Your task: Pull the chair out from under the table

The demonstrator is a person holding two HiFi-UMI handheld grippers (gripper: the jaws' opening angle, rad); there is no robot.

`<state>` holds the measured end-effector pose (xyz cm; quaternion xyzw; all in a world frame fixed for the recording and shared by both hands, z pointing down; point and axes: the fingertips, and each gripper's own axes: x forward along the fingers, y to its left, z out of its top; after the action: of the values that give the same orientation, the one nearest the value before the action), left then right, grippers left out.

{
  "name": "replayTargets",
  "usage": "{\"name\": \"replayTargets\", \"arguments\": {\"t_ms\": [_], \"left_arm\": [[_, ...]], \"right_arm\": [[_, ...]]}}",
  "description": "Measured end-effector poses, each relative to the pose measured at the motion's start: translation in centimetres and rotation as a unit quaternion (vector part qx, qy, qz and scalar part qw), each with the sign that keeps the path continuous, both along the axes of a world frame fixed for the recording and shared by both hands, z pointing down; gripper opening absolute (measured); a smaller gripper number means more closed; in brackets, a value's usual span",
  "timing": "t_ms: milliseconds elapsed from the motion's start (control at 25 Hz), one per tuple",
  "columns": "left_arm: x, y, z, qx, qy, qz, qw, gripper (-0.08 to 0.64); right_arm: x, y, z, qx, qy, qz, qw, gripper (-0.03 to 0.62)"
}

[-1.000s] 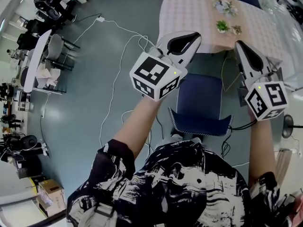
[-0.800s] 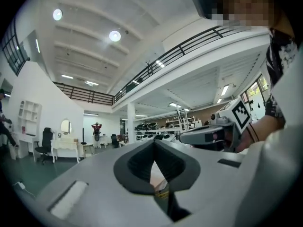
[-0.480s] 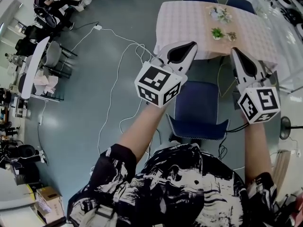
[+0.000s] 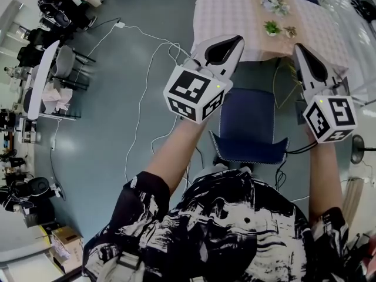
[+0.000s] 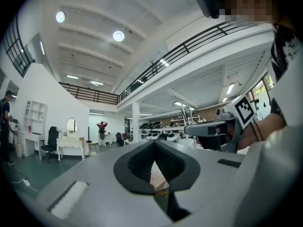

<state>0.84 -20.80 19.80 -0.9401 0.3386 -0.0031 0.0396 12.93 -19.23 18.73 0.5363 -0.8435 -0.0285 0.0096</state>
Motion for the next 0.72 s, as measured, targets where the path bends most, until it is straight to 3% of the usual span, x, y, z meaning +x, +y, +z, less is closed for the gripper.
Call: {"name": "replayTargets", "arguments": {"t_ms": [720], "left_arm": [[0.8,-1.1,-0.4,0.007,-0.012,0.001,0.9999,0.003]], "right_arm": [[0.6,-1.1,0.1,-0.003,0.002,-0.006,1.0,0.002]]}}
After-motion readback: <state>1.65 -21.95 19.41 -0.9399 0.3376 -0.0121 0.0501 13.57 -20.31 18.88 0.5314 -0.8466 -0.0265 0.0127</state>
